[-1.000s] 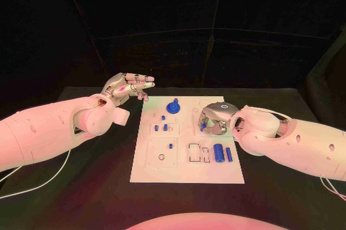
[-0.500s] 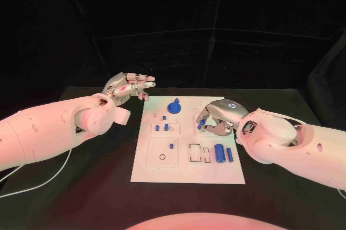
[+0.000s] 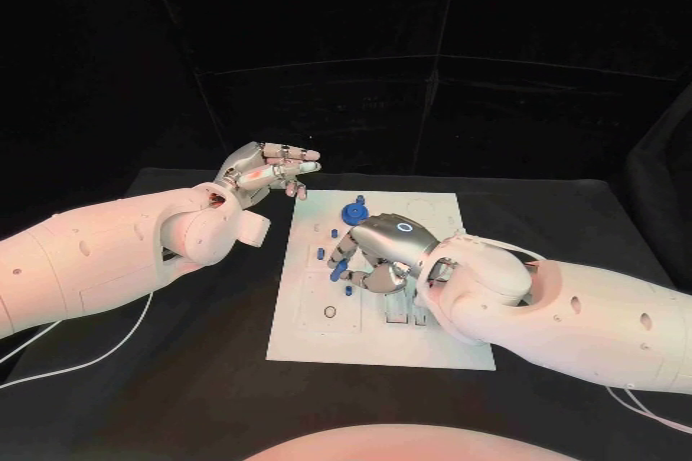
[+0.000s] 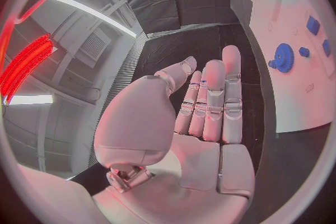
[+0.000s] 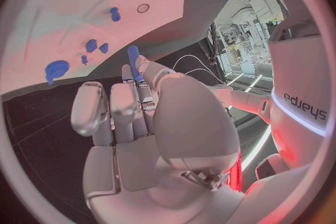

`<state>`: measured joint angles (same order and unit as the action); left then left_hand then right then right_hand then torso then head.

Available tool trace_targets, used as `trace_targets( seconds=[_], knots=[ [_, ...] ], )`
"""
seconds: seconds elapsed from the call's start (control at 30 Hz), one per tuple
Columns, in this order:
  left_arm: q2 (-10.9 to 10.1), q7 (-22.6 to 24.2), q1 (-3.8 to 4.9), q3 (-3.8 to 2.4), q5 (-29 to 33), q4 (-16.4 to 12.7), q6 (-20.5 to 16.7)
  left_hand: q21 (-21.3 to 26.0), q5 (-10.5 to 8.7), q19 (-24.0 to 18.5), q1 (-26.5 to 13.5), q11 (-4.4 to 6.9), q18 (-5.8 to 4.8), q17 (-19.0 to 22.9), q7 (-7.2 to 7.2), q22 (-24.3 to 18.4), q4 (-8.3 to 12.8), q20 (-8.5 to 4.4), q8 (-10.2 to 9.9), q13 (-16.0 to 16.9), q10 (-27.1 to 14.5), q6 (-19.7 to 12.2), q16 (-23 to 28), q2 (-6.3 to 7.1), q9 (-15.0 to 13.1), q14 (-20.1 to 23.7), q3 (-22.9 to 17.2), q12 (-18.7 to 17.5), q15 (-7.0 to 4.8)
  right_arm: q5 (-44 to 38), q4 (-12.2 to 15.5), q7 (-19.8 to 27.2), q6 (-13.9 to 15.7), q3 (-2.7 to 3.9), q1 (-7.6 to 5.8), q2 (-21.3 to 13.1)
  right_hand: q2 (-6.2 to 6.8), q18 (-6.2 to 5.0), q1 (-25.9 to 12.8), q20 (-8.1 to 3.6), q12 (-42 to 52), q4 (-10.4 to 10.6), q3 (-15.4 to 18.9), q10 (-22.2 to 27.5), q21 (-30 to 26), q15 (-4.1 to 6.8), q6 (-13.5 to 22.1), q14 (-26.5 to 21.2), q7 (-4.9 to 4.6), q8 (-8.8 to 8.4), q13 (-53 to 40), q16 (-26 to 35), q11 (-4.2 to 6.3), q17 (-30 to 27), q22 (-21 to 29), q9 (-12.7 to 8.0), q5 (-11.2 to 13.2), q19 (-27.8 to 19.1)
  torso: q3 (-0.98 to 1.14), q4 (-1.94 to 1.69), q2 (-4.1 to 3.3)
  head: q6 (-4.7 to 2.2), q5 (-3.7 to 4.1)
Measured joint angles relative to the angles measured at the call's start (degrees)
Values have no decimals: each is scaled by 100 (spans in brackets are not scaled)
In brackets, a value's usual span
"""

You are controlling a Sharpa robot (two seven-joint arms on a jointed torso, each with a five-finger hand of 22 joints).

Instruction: Assemble the parts on the task board

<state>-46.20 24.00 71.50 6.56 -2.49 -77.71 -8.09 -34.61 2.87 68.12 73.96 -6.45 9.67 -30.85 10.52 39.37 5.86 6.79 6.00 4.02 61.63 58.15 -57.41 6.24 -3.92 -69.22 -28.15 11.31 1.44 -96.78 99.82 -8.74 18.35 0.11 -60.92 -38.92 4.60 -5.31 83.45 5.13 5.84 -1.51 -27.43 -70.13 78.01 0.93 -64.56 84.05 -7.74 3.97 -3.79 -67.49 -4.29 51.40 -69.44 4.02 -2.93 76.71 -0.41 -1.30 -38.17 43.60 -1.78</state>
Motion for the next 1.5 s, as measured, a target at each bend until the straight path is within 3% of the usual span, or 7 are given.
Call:
trace_targets(
  seconds=[0.2,0.4,1.0,1.5],
  knots=[
    [17,0,0,0,0,-20,3,0,0,0,0,0,0,0,0,0,0,0,0,0,0,0,0,0,0,0,0,0,0,4,-270,146,-175,-87,153,343,31,0,-31,0,-41,-9,-39,0,0,0,21,0,-20,0,1,0,0,-10,4,-5,-1,0,0,-2,-3,27,-48],
    [22,0,0,0,0,-31,5,0,0,0,0,0,0,0,0,0,0,0,0,0,0,0,0,0,0,0,0,0,0,-88,-470,196,-400,-121,223,506,31,0,-31,0,-44,-9,-39,0,0,0,21,0,-20,0,2,0,0,-12,6,-6,-1,0,3,3,-5,58,-83],
    [38,0,0,0,0,-18,15,0,0,0,0,0,0,4,0,-4,0,0,0,0,0,0,0,0,0,0,0,0,0,-459,-560,123,-961,-122,241,557,46,-1,-47,0,-67,-26,-55,-1,0,0,22,0,-18,-1,-7,0,-1,-12,11,-6,7,0,12,12,-6,113,-95],
    [38,-3,0,0,0,-4,20,0,0,0,0,0,0,4,0,-3,0,0,0,0,0,0,0,0,0,0,0,0,0,-712,-544,24,-1101,-112,228,581,54,-1,-54,0,-67,-42,-70,-22,-1,0,11,0,-29,-5,-12,0,-20,-12,10,-12,-16,0,10,8,-6,121,-112]
  ],
)
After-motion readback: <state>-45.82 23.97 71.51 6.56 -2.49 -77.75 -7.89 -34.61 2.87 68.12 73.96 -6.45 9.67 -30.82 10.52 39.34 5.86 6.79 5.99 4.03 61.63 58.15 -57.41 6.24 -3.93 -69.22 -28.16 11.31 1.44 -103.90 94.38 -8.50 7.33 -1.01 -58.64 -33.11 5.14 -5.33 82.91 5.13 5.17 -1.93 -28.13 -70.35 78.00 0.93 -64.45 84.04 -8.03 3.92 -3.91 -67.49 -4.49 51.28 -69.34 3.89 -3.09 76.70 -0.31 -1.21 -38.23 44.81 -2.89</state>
